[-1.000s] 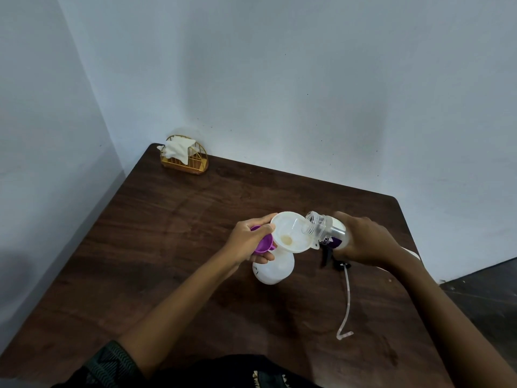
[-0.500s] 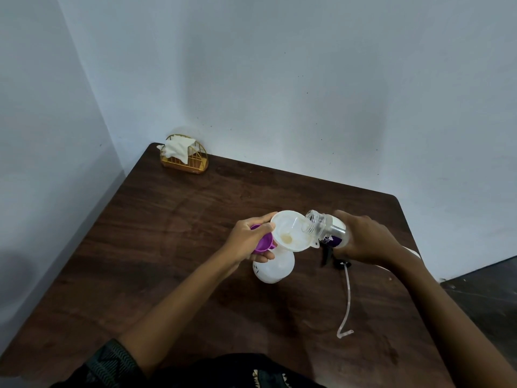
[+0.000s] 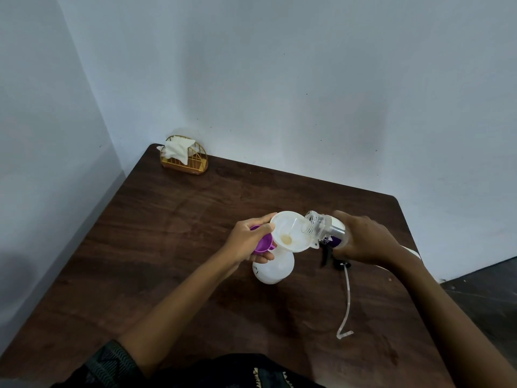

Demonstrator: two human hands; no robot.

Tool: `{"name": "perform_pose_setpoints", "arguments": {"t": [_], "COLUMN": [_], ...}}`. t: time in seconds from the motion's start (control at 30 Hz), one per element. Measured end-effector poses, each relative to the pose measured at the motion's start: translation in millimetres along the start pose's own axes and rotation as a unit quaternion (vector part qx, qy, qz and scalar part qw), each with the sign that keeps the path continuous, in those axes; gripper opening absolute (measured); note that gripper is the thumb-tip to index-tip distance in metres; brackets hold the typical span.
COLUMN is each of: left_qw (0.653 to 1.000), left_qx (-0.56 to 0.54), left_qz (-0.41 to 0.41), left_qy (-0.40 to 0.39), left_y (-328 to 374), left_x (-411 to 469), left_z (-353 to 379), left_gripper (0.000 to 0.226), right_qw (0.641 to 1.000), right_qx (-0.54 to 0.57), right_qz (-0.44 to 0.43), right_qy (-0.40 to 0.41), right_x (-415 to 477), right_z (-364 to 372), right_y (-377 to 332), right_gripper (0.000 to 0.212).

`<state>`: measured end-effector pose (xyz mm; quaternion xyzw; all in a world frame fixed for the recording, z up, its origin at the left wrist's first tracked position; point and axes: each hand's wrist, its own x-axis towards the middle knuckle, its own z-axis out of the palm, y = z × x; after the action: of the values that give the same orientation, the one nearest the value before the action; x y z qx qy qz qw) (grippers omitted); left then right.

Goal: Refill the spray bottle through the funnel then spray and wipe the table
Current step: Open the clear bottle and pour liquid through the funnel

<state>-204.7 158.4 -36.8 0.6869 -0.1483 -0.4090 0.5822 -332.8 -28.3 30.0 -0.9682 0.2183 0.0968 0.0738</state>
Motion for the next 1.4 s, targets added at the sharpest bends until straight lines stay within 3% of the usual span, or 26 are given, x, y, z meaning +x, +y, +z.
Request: {"name": "perform_pose_setpoints", "arguments": {"t": [1.4], "left_qw": [1.000], "left_qx": [-0.007], "left_qz": [-0.004], "left_qy": [-0.002], "left_y": [-1.8], "left_x": [0.6], "left_z": [-0.7], "left_gripper": [0.041], "right_qw": [1.000], "right_qx": [-0.011], "right_qz": [0.009], "right_qy": [-0.006], "right_x": [0.5], "right_z": [-2.9], "right_y": [-3.5], "right_gripper": [0.034]}}
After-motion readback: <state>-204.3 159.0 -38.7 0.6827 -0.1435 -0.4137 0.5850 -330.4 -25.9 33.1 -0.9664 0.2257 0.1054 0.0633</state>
